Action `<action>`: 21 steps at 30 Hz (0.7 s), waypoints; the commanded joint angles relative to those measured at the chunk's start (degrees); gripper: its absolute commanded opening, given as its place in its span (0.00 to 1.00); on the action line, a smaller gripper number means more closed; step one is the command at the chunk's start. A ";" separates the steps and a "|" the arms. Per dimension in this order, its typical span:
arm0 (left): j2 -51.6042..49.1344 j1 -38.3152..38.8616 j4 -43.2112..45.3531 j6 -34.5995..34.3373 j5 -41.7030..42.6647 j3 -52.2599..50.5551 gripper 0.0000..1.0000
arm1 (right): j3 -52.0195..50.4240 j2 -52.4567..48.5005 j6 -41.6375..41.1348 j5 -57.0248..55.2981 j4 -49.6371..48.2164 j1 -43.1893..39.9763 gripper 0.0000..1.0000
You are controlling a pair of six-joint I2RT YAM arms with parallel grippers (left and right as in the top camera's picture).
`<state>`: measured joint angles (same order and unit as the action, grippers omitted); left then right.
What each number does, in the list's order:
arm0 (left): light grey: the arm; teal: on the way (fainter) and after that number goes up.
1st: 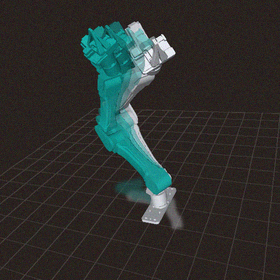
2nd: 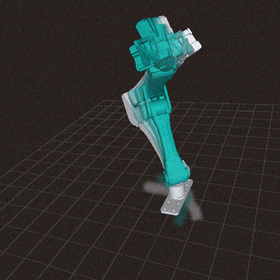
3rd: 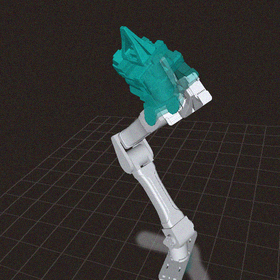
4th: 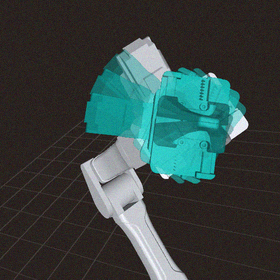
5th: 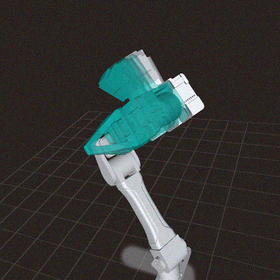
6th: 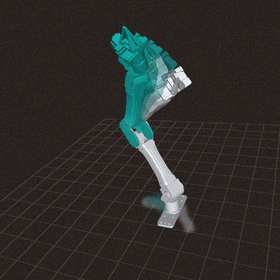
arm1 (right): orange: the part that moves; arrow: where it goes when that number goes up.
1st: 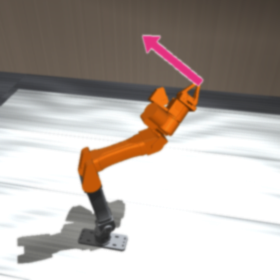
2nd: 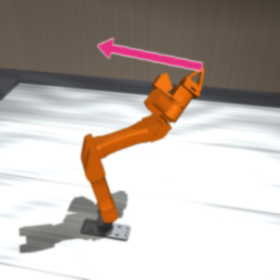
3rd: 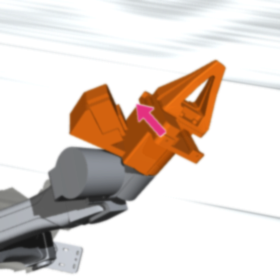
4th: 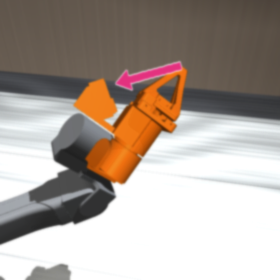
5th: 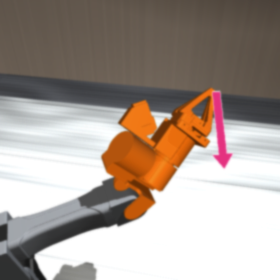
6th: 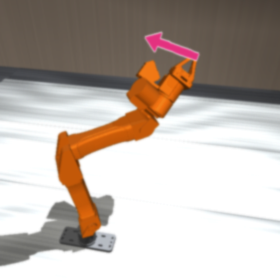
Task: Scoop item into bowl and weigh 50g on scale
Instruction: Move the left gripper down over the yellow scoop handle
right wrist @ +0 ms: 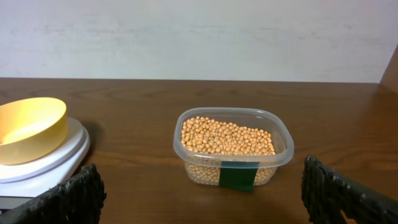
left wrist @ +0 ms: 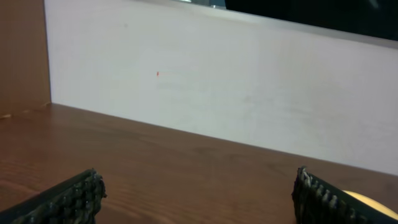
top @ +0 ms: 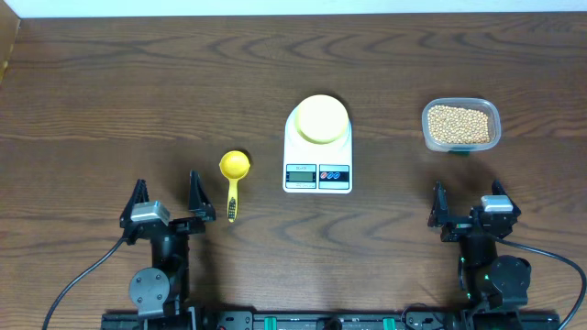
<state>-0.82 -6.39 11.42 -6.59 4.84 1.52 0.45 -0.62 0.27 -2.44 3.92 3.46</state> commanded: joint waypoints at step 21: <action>-42.23 -0.24 -45.00 4.39 29.29 40.89 0.98 | -0.13 0.28 -0.61 -0.63 0.11 0.24 0.99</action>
<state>-40.58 -6.39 -33.17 -3.31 23.79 41.08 0.45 -0.62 0.27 -2.44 3.92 3.46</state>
